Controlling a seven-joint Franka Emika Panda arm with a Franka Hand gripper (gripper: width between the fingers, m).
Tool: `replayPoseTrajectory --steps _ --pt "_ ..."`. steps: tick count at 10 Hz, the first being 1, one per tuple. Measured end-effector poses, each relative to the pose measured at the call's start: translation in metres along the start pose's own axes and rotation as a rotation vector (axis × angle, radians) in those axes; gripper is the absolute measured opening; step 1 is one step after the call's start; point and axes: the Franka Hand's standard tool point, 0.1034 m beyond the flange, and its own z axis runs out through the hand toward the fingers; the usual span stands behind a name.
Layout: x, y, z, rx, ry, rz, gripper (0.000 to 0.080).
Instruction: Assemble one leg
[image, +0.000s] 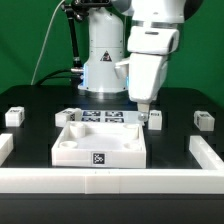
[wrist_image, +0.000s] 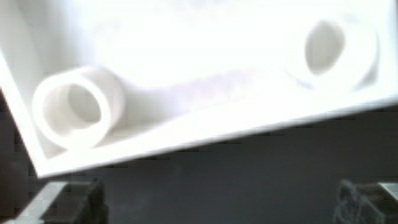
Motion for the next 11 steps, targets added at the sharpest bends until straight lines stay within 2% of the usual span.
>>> replayPoseTrajectory --steps 1,5,7,8,11 --pt "-0.005 -0.002 0.002 0.014 -0.007 0.010 0.0649" --pt "-0.006 -0.004 0.004 0.015 -0.006 -0.008 0.0649" --pt "-0.029 -0.024 0.019 0.025 -0.003 -0.068 0.0649" --pt "-0.040 -0.036 0.026 0.039 -0.006 -0.069 0.0649" --pt "-0.064 -0.051 0.041 0.067 -0.016 -0.051 0.0649"
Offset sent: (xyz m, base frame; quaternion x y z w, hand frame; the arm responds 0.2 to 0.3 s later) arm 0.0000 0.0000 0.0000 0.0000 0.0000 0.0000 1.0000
